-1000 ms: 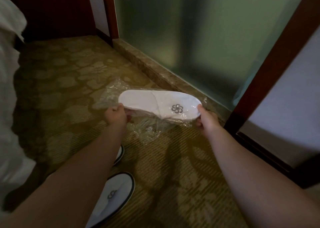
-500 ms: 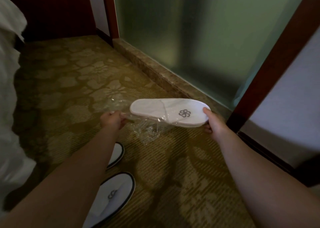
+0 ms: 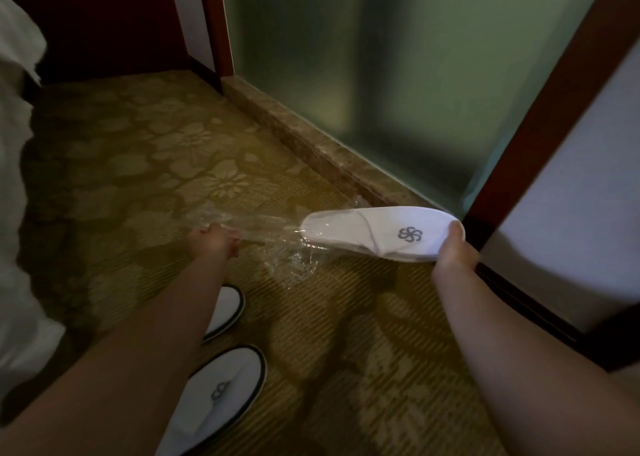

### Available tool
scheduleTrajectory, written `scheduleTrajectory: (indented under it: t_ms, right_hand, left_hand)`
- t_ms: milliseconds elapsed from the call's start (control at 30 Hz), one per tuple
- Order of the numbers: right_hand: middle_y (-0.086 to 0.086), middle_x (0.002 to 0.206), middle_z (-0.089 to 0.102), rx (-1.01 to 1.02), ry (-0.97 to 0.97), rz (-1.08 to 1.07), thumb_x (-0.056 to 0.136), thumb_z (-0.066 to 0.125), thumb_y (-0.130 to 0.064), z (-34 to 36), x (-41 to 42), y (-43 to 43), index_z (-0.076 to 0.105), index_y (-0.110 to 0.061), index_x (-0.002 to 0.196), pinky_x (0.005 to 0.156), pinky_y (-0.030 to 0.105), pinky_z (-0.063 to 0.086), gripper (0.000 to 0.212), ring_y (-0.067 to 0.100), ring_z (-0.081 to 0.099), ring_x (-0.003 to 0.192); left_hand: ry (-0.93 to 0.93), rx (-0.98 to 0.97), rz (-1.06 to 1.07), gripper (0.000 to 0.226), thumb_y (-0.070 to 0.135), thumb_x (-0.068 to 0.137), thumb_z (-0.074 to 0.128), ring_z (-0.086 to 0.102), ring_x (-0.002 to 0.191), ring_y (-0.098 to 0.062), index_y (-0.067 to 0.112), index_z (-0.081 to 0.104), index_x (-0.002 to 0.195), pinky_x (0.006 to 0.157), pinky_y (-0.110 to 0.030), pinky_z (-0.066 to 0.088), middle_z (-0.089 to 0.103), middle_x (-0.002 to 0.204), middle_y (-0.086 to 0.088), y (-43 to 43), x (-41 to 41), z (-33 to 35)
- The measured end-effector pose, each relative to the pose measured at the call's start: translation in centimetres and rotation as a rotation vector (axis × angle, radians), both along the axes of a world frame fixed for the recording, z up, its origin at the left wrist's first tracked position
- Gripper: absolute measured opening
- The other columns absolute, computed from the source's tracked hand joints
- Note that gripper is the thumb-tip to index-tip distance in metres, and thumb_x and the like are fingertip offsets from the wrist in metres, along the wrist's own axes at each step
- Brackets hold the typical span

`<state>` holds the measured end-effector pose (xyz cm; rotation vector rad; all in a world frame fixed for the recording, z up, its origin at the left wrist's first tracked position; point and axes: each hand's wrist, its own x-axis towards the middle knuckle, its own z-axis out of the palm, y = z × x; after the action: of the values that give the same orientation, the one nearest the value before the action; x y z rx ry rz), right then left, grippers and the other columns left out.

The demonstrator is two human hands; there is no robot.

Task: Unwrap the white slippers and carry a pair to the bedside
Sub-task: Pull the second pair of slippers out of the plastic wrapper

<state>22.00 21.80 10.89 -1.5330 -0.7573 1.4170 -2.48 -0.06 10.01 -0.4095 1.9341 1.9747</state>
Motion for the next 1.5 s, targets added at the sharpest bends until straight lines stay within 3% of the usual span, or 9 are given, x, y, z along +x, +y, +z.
scheduleTrajectory:
  t_ms: [167, 333, 400, 733, 867, 1033, 1167, 1367, 1500]
  right_hand:
    - [0.016, 0.129, 0.057, -0.043, -0.049, -0.076, 0.087, 0.053, -0.045, -0.2, 0.9, 0.5, 0.048, -0.006, 0.131, 0.093, 0.038, 0.044, 0.058, 0.034, 0.056, 0.114]
    - [0.015, 0.132, 0.054, -0.044, -0.059, -0.102, 0.089, 0.050, -0.046, -0.3, 1.6, 0.8, 0.043, -0.013, 0.134, 0.100, 0.047, 0.045, 0.057, 0.034, 0.054, 0.116]
    - [0.014, 0.134, 0.051, -0.048, -0.060, -0.111, 0.090, 0.049, -0.045, -0.2, 1.9, 0.9, 0.040, -0.014, 0.136, 0.100, 0.046, 0.044, 0.056, 0.034, 0.053, 0.118]
    - [0.015, 0.134, 0.051, -0.063, 0.008, -0.040, 0.092, 0.051, -0.035, -0.6, 1.9, 1.5, 0.038, -0.014, 0.136, 0.099, 0.047, 0.047, 0.050, 0.031, 0.054, 0.116]
    - [0.015, 0.133, 0.050, -0.054, 0.062, -0.018, 0.093, 0.052, -0.030, -0.3, 1.9, 1.3, 0.037, -0.013, 0.136, 0.095, 0.045, 0.051, 0.048, 0.030, 0.056, 0.114]
    - [0.015, 0.132, 0.049, -0.045, 0.154, 0.011, 0.093, 0.052, -0.025, 0.3, 2.4, 1.3, 0.037, -0.014, 0.135, 0.077, 0.035, 0.055, 0.046, 0.028, 0.057, 0.109]
    - [0.016, 0.132, 0.049, -0.029, 0.171, 0.038, 0.094, 0.051, -0.023, 0.4, 3.2, 1.4, 0.037, -0.011, 0.134, 0.072, 0.034, 0.053, 0.045, 0.029, 0.057, 0.109]
    - [0.014, 0.128, 0.051, -0.028, 0.190, 0.044, 0.093, 0.052, -0.023, 0.3, 4.7, 2.0, 0.039, -0.012, 0.131, 0.057, 0.028, 0.051, 0.042, 0.022, 0.055, 0.096]
    - [0.014, 0.129, 0.050, -0.036, 0.213, 0.050, 0.092, 0.053, -0.023, 0.0, 5.1, 2.3, 0.039, -0.012, 0.132, 0.064, 0.031, 0.052, 0.043, 0.022, 0.056, 0.096]
  left_hand:
    - [-0.007, 0.041, 0.076, 0.029, 0.009, 0.095, 0.042, 0.062, 0.079, -0.026, -0.002, 0.048, 0.121, 0.062, -0.035, 0.052, 0.062, 0.108, -0.020, 0.4, 0.3, 0.2]
    - [0.034, -0.051, 0.018, 0.019, 0.013, 0.092, 0.050, 0.067, 0.095, -0.033, 0.001, 0.055, 0.105, 0.085, -0.046, 0.056, 0.065, 0.115, -0.021, 1.0, 0.8, -0.4]
    - [0.049, -0.079, 0.005, 0.027, 0.015, 0.091, 0.052, 0.067, 0.096, -0.035, -0.001, 0.057, 0.113, 0.073, -0.040, 0.056, 0.065, 0.115, -0.020, 1.3, 1.3, -0.4]
    - [0.010, 0.061, -0.130, 0.016, 0.009, 0.096, 0.042, 0.057, 0.031, -0.002, 0.008, 0.046, 0.080, 0.035, -0.016, 0.045, 0.064, 0.093, -0.015, 5.3, 5.1, -0.7]
    - [0.012, 0.206, -0.207, 0.013, 0.004, 0.097, 0.037, 0.065, 0.044, -0.006, 0.000, 0.045, 0.106, 0.042, -0.014, 0.050, 0.063, 0.109, -0.022, 7.1, 7.3, -0.1]
    - [0.055, 0.218, -0.303, 0.018, 0.002, 0.097, 0.032, 0.069, 0.074, -0.020, -0.002, 0.048, 0.088, 0.050, -0.016, 0.054, 0.062, 0.115, -0.031, 8.5, 10.2, 0.1]
    - [-0.006, 0.264, -0.291, 0.019, 0.004, 0.098, 0.030, 0.066, 0.088, -0.026, -0.006, 0.045, 0.103, 0.055, -0.018, 0.055, 0.062, 0.116, -0.029, 9.8, 11.3, 0.0]
    - [-0.049, 0.409, -0.275, 0.030, 0.005, 0.097, 0.032, 0.070, 0.069, -0.017, -0.006, 0.034, 0.126, 0.047, -0.017, 0.055, 0.062, 0.108, -0.025, 11.4, 12.4, -0.3]
    - [-0.061, 0.352, -0.272, 0.031, 0.007, 0.098, 0.030, 0.066, 0.094, -0.031, -0.002, 0.031, 0.128, 0.057, -0.025, 0.056, 0.060, 0.114, -0.031, 12.1, 13.3, -1.5]
